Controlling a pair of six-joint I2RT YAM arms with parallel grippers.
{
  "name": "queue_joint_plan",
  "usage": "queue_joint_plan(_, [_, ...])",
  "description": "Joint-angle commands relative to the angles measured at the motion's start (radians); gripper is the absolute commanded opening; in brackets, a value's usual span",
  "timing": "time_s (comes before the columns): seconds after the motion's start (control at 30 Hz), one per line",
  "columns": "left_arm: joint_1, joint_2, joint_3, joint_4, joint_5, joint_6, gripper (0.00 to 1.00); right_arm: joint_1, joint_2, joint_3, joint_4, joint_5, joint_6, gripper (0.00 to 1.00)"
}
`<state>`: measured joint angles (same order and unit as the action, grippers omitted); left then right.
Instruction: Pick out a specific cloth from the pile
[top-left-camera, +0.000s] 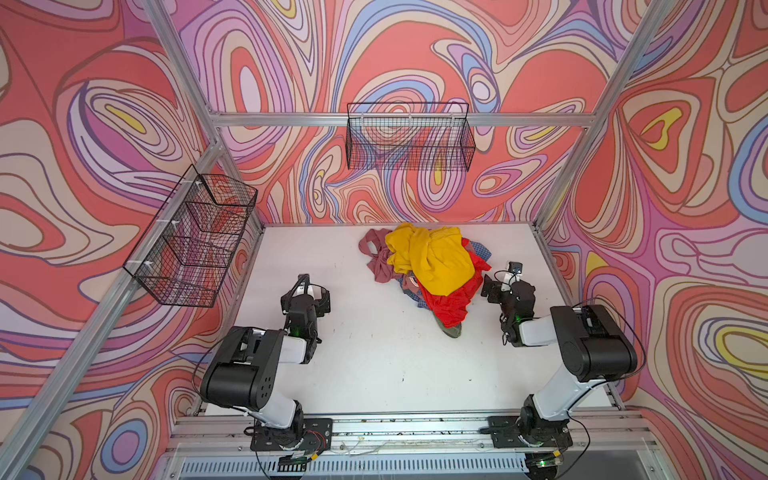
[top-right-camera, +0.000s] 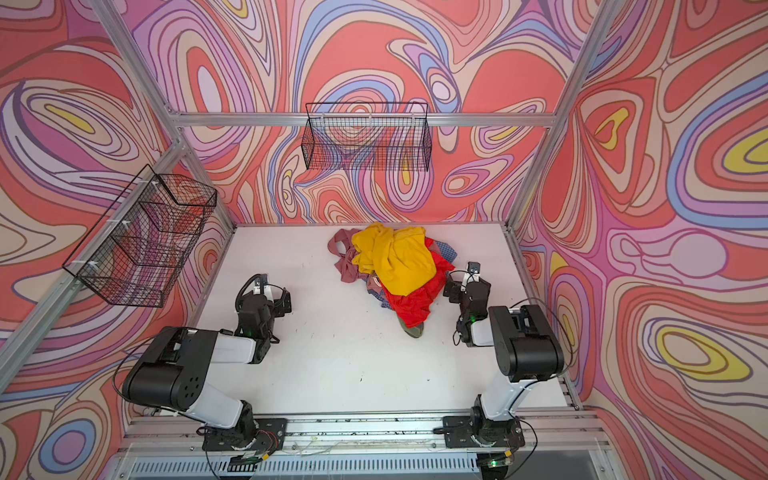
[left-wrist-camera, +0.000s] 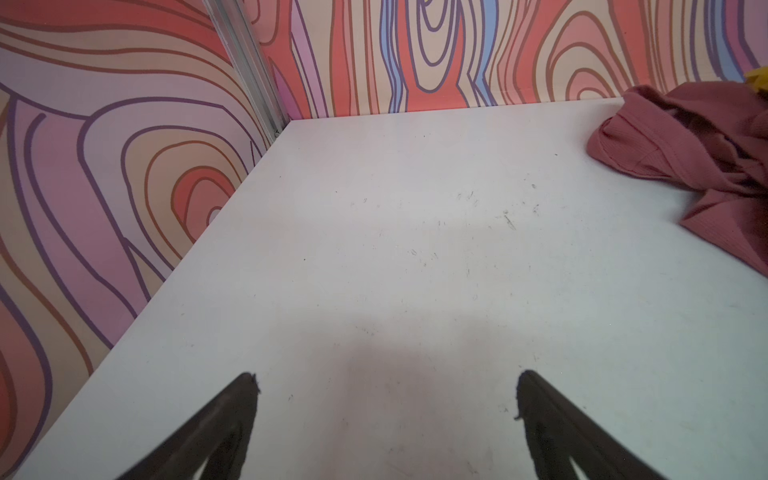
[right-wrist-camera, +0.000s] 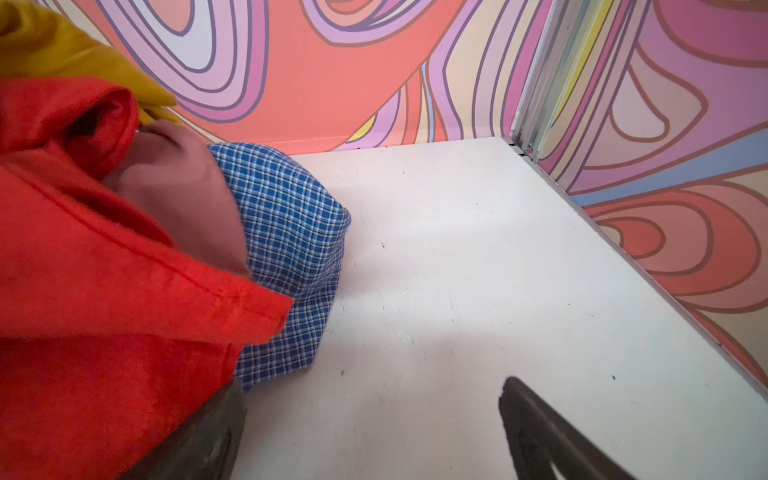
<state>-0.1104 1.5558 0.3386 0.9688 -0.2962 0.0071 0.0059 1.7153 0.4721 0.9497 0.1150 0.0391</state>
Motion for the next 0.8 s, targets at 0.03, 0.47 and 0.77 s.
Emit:
queue_joint_plan(0.03, [-0.002, 0.004, -0.005, 0.039, -0.013, 0.009, 1.00, -0.002, 0.004, -0.006, 0.014, 0.004, 0.001, 0.98])
queue_joint_plan(0.47, [-0.002, 0.004, -0.007, 0.044, -0.014, 0.011, 1.00, -0.003, 0.007, -0.002, 0.005, -0.004, 0.010, 0.98])
queue_joint_plan(0.77, [0.000, 0.004, -0.005, 0.039, -0.013, 0.010, 1.00, -0.003, 0.006, -0.003, 0.006, -0.003, 0.007, 0.98])
